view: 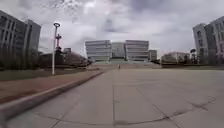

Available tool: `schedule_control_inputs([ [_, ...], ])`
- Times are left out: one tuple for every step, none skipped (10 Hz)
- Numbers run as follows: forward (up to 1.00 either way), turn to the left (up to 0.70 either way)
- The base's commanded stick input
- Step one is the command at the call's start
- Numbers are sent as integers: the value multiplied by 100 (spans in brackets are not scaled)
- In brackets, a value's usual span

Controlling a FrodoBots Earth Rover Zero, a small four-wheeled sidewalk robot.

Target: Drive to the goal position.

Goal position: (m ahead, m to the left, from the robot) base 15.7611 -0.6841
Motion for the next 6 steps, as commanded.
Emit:
schedule_control_inputs([
  [100,0],
  [100,0],
  [100,0],
  [100,0],
  [100,0],
  [100,0],
])
